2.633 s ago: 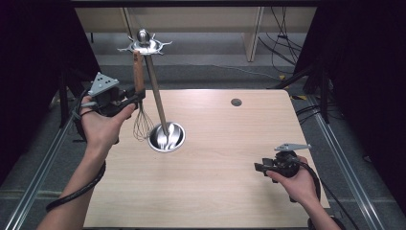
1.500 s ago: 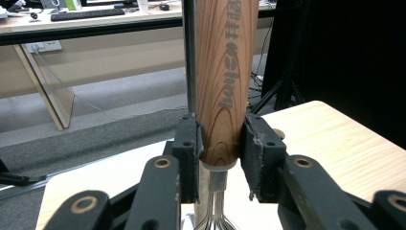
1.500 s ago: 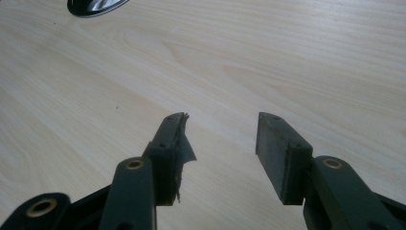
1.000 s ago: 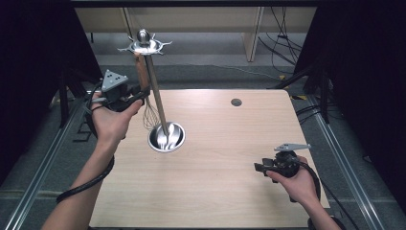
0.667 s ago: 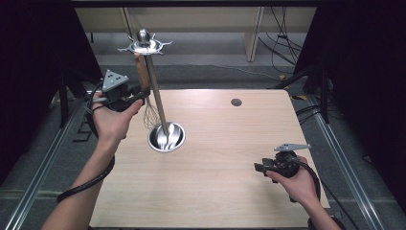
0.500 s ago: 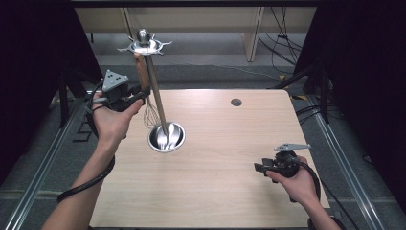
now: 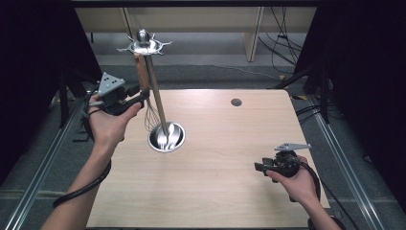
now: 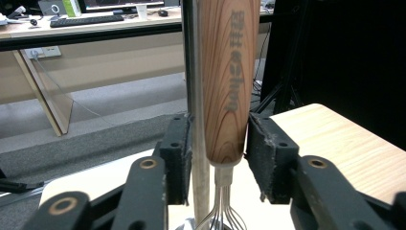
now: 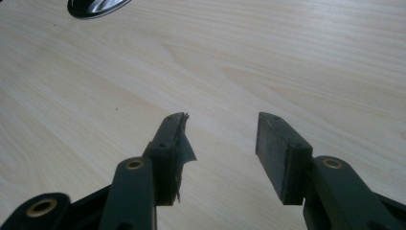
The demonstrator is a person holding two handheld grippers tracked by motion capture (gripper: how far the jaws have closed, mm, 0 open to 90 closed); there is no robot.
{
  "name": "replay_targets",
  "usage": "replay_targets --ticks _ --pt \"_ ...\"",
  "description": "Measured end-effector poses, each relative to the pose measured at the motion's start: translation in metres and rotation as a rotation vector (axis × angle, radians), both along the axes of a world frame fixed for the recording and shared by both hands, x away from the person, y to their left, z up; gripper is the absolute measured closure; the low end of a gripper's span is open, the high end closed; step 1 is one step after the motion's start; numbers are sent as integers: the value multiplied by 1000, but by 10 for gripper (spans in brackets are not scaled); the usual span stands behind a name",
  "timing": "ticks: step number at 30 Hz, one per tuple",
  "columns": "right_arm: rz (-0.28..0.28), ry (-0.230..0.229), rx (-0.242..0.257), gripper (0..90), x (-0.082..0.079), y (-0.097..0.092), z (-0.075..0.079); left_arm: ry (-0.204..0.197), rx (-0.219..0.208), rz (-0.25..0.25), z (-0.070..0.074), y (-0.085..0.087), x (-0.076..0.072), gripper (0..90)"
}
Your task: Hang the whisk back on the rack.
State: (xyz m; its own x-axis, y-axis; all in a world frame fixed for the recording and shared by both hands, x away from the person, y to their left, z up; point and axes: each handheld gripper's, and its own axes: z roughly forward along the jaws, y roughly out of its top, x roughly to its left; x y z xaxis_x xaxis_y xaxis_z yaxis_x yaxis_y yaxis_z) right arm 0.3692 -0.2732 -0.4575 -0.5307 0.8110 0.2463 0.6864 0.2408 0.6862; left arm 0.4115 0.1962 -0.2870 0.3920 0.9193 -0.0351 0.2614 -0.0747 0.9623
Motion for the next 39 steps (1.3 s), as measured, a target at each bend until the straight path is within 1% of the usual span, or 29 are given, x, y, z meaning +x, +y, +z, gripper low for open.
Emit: replay_targets --ticks 2,3,5,7,8,10,13,14,18,21,23,25,26,27,29,30,33,36,37,39 --pt "1 -2 0 541 0 0 0 -3 1 4 -1 2 -2 570" --pt "-7 12 0 541 -1 1 0 -3 -2 4 -2 3 -4 562" --pt "-11 17 -13 541 -1 0 1 -6 -1 3 -3 6 -7 546" --pt "-11 17 -12 541 -1 0 1 -10 -2 5 -3 8 -11 533" --pt "-7 13 -2 541 0 1 0 -14 -5 4 -3 10 -13 528" --pt "-13 20 -16 541 -1 1 1 -16 -7 3 -4 13 -18 518" --pt "-8 16 -16 541 -1 1 1 -12 -12 -3 -5 15 -24 499" --pt "-3 5 -19 541 -1 1 1 -13 -13 -3 -6 16 -26 491" --pt "-1 4 -20 541 -1 1 0 -6 -8 0 -10 20 -33 450" --pt "3 3 -17 540 0 1 0 3 0 -3 -16 22 -37 431" --pt "3 2 -16 540 0 1 0 11 -3 -3 -20 23 -39 424" --pt "3 2 -16 540 0 1 0 13 13 1 -24 26 -42 419" --pt "-4 6 -20 540 -1 1 0 13 20 2 -26 27 -43 419" --pt "-10 19 -16 539 -2 1 1 17 22 4 -28 28 -44 417" --pt "-12 17 -15 538 -1 1 0 25 32 6 -33 31 -46 415" --pt "-4 5 -17 538 0 0 0 28 33 10 -35 33 -47 415" --pt "-11 19 -18 538 -1 0 1 38 41 14 -42 36 -50 415" --pt "-8 17 -3 538 -1 1 0 52 50 16 -52 39 -54 415" --pt "0 3 -4 538 0 0 0 53 54 16 -54 39 -55 415" --pt "-1 3 -5 538 0 0 0 65 61 14 -60 41 -57 415"
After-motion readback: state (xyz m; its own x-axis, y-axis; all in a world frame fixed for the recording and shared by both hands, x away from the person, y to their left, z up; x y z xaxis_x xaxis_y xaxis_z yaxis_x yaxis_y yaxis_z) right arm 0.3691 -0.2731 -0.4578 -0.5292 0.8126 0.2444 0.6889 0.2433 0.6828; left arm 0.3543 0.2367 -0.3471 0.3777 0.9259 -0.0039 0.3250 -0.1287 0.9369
